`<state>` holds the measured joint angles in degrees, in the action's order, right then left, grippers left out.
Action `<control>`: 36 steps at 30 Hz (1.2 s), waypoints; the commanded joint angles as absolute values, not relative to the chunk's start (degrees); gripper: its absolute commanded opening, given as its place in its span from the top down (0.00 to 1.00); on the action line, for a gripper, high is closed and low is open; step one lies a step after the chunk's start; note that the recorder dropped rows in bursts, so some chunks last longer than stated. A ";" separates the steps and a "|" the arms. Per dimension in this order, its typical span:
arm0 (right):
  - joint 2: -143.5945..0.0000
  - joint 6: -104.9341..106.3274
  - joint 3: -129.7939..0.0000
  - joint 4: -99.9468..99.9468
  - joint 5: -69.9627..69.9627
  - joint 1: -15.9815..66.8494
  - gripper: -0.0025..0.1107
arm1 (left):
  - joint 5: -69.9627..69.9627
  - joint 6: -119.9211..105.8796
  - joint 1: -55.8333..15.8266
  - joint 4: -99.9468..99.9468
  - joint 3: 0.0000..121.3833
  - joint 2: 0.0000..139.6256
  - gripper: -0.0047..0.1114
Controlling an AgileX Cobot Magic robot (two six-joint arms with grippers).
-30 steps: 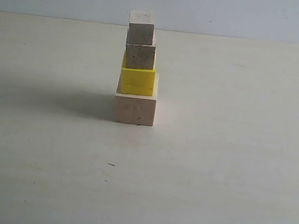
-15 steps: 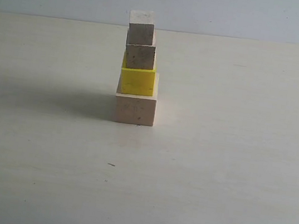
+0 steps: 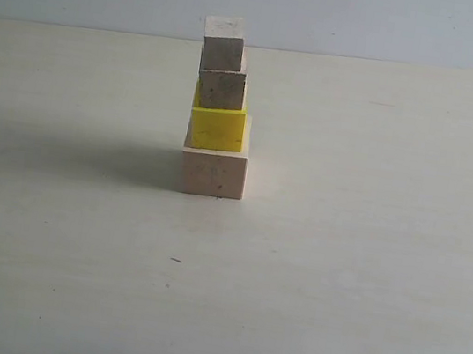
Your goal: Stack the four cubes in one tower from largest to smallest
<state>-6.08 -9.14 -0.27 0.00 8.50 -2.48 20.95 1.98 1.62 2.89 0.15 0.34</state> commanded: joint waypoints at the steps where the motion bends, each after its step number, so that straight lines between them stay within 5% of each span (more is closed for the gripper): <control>1: -5.35 -7.46 0.00 0.00 14.81 -2.69 0.98 | 20.50 1.83 1.25 3.39 0.00 0.00 0.96; 36: 0.00 -4.58 0.00 -1.40 20.08 -2.69 0.98 | 20.50 1.83 1.25 3.39 0.00 0.00 0.96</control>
<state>-0.36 -4.60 -0.27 -1.38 20.26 -2.48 20.95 1.98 1.62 2.89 0.15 0.34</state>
